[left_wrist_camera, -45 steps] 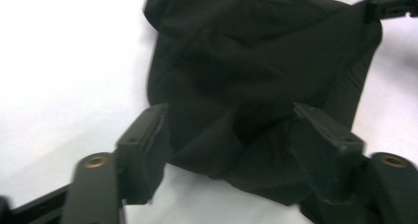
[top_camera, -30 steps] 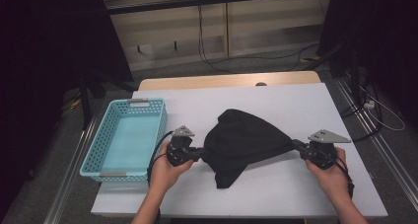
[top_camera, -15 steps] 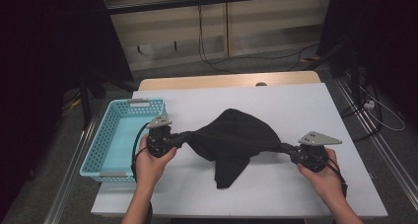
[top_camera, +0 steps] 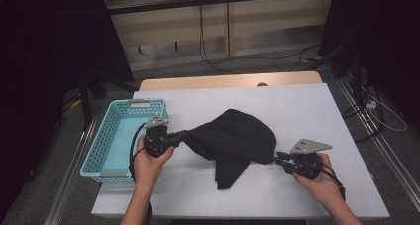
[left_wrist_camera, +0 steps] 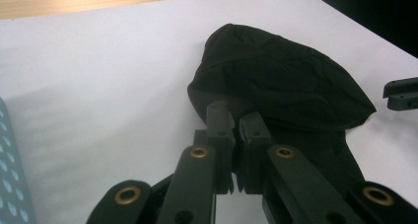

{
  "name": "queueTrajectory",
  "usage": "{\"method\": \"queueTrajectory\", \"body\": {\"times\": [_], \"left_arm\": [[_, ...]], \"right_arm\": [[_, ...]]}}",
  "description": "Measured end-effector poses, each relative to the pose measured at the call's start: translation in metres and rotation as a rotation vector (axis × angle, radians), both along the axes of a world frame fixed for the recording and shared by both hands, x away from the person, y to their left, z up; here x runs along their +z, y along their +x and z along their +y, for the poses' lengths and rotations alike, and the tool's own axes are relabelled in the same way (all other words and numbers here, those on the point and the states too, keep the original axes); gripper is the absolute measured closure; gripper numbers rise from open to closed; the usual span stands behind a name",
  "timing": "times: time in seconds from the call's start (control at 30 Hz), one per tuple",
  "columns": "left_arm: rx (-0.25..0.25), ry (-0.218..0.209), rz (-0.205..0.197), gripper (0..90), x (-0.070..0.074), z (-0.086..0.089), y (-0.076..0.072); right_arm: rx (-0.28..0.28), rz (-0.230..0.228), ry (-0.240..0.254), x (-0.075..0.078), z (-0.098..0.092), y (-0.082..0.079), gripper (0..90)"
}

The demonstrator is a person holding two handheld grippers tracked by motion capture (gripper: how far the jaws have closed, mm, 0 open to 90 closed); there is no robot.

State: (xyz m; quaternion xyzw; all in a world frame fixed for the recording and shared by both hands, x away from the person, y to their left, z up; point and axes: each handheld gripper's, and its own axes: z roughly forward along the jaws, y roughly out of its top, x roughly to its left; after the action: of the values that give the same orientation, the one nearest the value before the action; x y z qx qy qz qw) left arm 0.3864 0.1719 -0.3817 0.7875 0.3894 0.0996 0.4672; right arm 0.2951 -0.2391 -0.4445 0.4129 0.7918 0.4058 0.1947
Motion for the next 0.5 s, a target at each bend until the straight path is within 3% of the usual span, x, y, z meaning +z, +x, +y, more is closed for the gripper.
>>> {"method": "queueTrajectory", "body": {"times": [0.17, 0.3, 0.43, 0.5], "left_arm": [[-0.001, 0.007, 0.001, 86.0, 0.000, -0.001, 0.000], [0.001, 0.003, 0.003, 86.0, -0.001, 0.000, 0.001], [0.002, 0.007, 0.002, 86.0, -0.001, 0.000, 0.001], [0.005, 0.001, 0.002, 86.0, -0.001, 0.001, 0.000]], "right_arm": [[0.045, -0.036, -0.002, 0.000, 0.009, 0.002, 63.9], [0.096, -0.022, 0.000, -0.005, 0.023, 0.007, 59.5], [0.135, -0.027, -0.049, -0.009, 0.037, 0.011, 53.6], [0.141, -0.033, -0.099, -0.012, 0.039, 0.012, 53.1]]}}
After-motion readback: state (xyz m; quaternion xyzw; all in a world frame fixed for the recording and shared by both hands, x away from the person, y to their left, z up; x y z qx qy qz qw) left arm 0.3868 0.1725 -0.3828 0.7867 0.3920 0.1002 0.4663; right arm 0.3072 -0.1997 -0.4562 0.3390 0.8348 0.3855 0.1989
